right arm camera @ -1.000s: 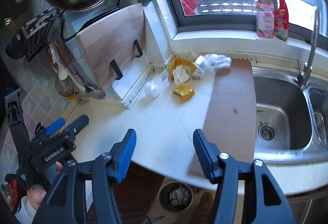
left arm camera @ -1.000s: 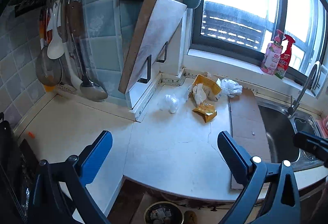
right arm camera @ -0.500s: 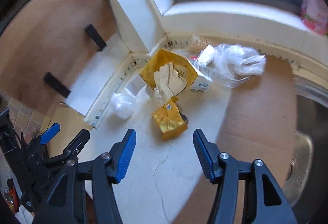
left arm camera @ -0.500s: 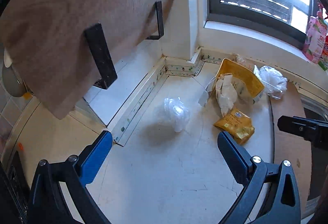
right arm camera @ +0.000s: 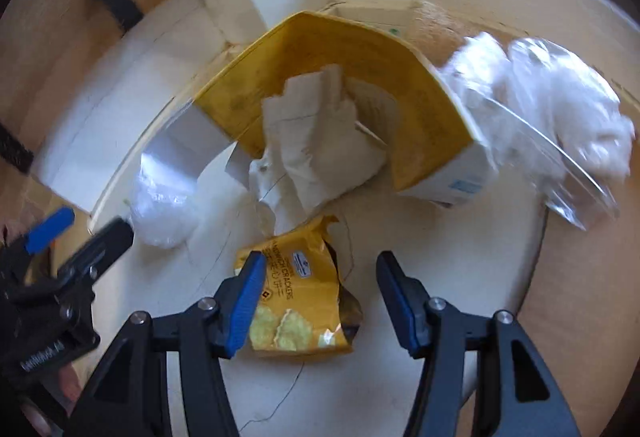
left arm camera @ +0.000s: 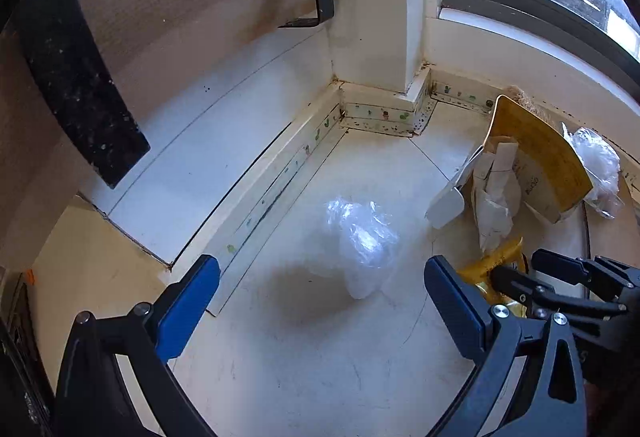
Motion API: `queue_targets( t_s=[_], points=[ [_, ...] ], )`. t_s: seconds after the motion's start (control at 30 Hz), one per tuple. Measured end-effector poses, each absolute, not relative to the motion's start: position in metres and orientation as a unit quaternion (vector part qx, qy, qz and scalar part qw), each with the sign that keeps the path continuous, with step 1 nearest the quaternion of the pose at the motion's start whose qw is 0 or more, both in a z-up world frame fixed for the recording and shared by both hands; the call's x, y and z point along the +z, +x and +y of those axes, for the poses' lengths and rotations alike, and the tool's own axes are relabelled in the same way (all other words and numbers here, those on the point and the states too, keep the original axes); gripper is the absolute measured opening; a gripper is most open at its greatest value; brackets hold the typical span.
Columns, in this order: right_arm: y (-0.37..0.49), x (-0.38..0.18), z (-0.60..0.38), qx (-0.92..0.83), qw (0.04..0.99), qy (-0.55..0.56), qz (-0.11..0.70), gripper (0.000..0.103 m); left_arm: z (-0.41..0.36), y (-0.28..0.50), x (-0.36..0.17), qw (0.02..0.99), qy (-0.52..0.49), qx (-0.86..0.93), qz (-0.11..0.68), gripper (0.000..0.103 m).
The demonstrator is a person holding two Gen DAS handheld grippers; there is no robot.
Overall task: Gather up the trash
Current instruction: 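Raise both empty tools back up toward the yellow bag on the counter, then grasp the yellow snack packet with the right tool while the left tool grasps the clear plastic bag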
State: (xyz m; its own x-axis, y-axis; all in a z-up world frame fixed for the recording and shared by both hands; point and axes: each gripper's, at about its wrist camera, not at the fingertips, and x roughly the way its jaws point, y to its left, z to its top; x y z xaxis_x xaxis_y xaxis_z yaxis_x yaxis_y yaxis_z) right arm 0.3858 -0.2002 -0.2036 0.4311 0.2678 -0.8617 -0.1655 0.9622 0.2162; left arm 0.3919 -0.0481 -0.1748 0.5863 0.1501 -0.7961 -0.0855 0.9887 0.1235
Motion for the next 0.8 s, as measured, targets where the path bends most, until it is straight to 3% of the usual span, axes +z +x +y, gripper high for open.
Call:
queue_targets(
  t_s=[0.07, 0.17, 0.3, 0.33, 0.37, 0.4, 0.53, 0.8],
  points=[
    [0.382, -0.206, -0.191, 0.142, 0.843, 0.037, 0.518, 0.025, -0.046, 0.397, -0.179, 0.889, 0.035, 0.072, 0.451, 0.101],
    [0.375, -0.209, -0.185, 0.143, 0.844, 0.017, 0.516, 0.009, -0.046, 0.404, -0.188, 0.885, 0.039, 0.073, 0.459, 0.095],
    [0.368, -0.211, -0.187, 0.155, 0.834, 0.044, 0.528, 0.003, -0.052, 0.412, -0.198, 0.882, 0.05, 0.066, 0.464, 0.083],
    [0.366, -0.211, -0.188, 0.155, 0.832, 0.052, 0.531, 0.002, -0.053, 0.412, -0.2, 0.881, 0.051, 0.062, 0.466, 0.071],
    [0.364, -0.21, -0.191, 0.154, 0.83, 0.059, 0.534, 0.001, -0.054, 0.415, -0.203, 0.879, 0.05, 0.055, 0.471, 0.051],
    [0.362, -0.21, -0.194, 0.153, 0.828, 0.065, 0.536, 0.001, -0.055, 0.415, -0.206, 0.877, 0.049, 0.051, 0.475, 0.041],
    [0.353, -0.201, -0.206, 0.146, 0.824, 0.09, 0.539, 0.001, -0.055, 0.409, -0.206, 0.885, 0.045, 0.047, 0.461, 0.025],
    [0.317, -0.17, -0.213, 0.133, 0.831, 0.123, 0.526, 0.001, -0.049, 0.358, -0.179, 0.892, 0.026, -0.003, 0.451, 0.022]
  ],
)
